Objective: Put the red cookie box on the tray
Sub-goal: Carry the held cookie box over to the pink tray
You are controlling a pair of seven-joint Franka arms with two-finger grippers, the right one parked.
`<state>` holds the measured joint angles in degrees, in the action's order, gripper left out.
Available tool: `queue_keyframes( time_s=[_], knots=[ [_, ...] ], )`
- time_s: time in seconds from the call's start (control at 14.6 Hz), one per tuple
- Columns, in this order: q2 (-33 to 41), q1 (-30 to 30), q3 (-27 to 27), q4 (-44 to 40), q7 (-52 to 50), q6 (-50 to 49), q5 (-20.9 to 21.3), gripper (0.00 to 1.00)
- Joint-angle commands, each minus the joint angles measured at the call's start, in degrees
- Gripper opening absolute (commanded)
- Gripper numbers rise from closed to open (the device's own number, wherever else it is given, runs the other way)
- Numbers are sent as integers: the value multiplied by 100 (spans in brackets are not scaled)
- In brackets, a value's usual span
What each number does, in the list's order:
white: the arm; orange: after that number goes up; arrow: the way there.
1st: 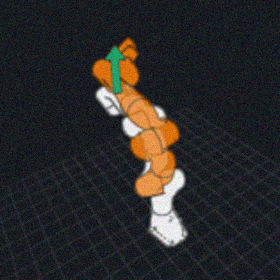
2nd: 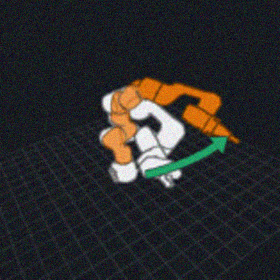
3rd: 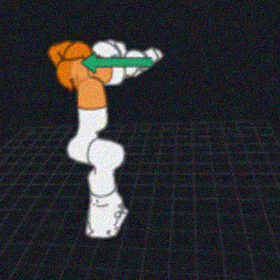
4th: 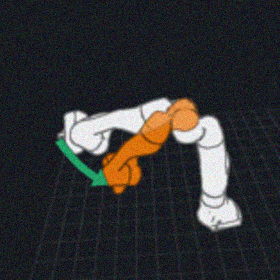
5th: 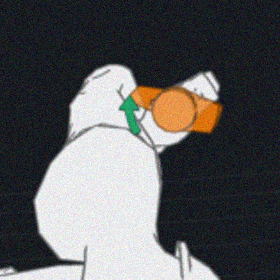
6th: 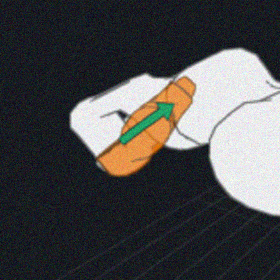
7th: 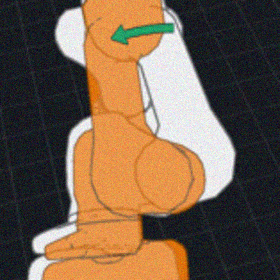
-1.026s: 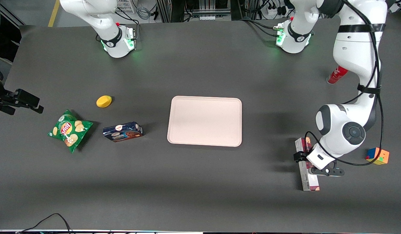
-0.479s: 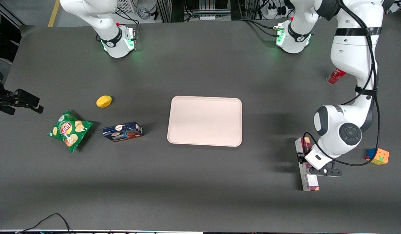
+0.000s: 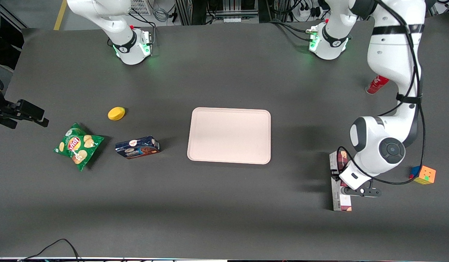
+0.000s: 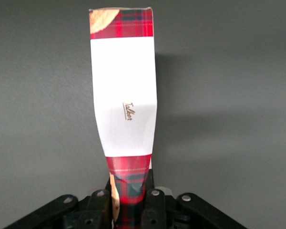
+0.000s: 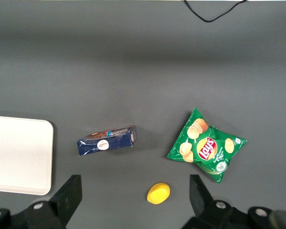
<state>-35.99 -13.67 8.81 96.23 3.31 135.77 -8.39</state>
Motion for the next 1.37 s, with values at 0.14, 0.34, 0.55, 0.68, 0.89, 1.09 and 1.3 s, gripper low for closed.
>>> queue_keyframes(
  time_s=[0.14, 0.34, 0.55, 0.68, 0.89, 1.09, 1.3],
  knots=[
    [927, -846, 287, -358, -539, -1875, -401, 0],
    [901, -1698, 498, -859, -1444, -2571, -365, 0],
    [709, -2393, 507, -895, -2008, -2467, -400, 0],
    [462, -2719, 525, -835, -2036, -2179, -348, 0],
    [58, -3053, 542, -755, -2088, -1713, -400, 0],
    [-93, -3361, 542, -641, -2492, -1413, -374, 0],
    [-5, -3423, 542, -404, -2493, -1351, -365, 0]
  ],
)
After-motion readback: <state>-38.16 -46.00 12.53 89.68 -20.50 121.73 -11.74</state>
